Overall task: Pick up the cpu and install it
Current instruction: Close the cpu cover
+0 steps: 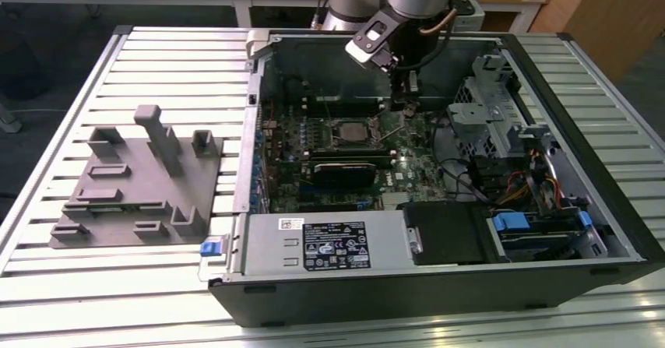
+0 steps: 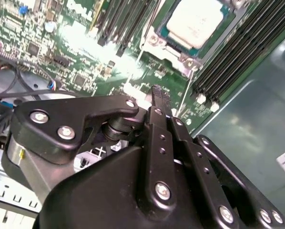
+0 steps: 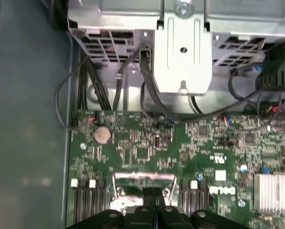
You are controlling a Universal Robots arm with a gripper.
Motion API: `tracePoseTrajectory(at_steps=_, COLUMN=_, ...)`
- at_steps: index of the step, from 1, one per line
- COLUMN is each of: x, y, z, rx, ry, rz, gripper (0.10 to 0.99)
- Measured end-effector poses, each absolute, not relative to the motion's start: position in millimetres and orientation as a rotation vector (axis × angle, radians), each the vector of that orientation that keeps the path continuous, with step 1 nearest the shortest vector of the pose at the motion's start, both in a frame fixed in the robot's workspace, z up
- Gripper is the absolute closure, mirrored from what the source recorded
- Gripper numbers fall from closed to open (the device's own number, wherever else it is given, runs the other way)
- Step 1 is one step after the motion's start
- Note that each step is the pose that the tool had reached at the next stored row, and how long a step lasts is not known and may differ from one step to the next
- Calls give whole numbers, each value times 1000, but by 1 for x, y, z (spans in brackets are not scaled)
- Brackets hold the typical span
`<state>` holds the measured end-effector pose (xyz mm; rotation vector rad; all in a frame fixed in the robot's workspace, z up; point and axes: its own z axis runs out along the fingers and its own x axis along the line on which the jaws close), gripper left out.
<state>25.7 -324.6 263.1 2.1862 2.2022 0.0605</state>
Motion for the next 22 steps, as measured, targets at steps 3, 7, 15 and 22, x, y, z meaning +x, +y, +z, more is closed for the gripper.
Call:
tracePoseTrajectory(at_steps=3, x=32, y=-323, z=262, rx=2186, ry=2202, rz=60, gripper=980)
tracePoseTrajectory(at_steps=7, x=39, y=-322, z=261, rx=2187, ry=2203, rz=59, gripper=980)
tracePoseTrajectory(at_steps=15, x=53, y=-318, z=258, rx=2192, ry=2208, rz=48, gripper=980)
tracePoseTrajectory(at_steps=22, x=58, y=-315, z=255, rx=2193, ry=2208, rz=47, gripper=980)
